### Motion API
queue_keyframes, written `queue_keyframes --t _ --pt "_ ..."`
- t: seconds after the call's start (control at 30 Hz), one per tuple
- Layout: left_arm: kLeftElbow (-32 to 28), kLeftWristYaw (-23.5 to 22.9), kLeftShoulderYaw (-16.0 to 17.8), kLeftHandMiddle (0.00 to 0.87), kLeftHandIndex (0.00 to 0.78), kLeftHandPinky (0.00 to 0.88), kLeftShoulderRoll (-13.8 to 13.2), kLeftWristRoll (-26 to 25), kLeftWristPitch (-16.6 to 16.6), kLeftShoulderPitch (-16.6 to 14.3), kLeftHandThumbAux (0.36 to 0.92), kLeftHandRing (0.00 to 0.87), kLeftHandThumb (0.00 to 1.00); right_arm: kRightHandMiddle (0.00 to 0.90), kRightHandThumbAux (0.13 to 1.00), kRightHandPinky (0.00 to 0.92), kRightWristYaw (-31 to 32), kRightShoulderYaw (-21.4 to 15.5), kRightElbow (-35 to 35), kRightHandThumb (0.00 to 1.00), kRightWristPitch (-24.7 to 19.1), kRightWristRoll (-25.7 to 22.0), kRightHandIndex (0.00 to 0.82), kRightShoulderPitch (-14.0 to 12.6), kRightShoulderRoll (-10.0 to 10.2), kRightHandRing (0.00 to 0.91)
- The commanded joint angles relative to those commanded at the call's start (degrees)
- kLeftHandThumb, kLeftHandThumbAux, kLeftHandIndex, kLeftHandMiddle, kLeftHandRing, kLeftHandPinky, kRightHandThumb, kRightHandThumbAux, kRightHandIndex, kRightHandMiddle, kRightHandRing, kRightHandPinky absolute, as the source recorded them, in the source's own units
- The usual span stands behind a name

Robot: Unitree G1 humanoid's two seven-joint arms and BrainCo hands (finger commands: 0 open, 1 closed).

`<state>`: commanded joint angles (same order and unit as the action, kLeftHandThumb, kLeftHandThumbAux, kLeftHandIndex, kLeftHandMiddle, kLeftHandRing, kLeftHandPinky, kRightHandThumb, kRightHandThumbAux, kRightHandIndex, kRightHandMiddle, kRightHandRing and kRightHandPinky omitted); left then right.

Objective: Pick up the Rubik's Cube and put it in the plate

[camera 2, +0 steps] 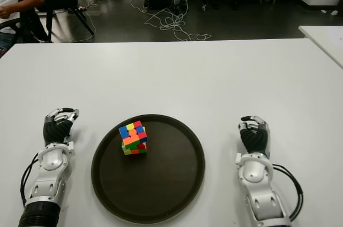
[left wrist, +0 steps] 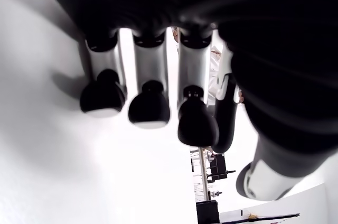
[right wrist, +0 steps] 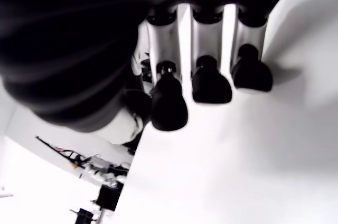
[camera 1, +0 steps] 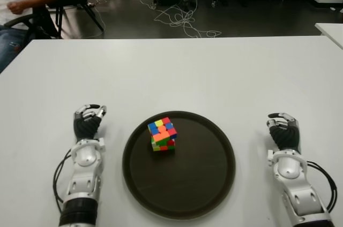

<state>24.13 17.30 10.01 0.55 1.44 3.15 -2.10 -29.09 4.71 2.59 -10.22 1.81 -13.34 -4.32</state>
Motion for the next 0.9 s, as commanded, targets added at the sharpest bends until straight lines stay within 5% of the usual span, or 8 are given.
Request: queue_keyframes --t 0.17,0.43,0.63,0.9 --pt "0.29 -0.03 -0.28 0.838 0.443 0.832 0.19 0.28 -4.52 0.88 0.708 0.839 0.709 0.807 0.724 0.823 0.37 0.47 5.37 0.695 18.28 0.99 0.439 -1.3 -0.77 0.821" --pt "1.04 0.21 -1.13 0.834 0.444 0.836 -0.24 1.94 -9.65 1.86 0.706 0.841 0.709 0.809 0.727 0.81 0.67 0.18 15.3 0.688 36.31 2.89 0.438 0.48 -2.4 0.818" --pt "-0.3 -0.74 -2.25 0.829 0.444 0.832 -0.99 3.45 -11.92 3.24 0.706 0.838 0.709 0.813 0.729 0.808 0.81 -0.16 21.36 0.685 43.78 5.28 0.437 1.96 -3.27 0.819" --pt "-3.38 -2.58 -3.72 0.812 0.443 0.812 -1.96 4.5 -11.17 4.99 0.707 0.824 0.71 0.815 0.729 0.811 3.11 -1.16 24.57 0.682 47.68 5.13 0.437 2.46 -2.99 0.822"
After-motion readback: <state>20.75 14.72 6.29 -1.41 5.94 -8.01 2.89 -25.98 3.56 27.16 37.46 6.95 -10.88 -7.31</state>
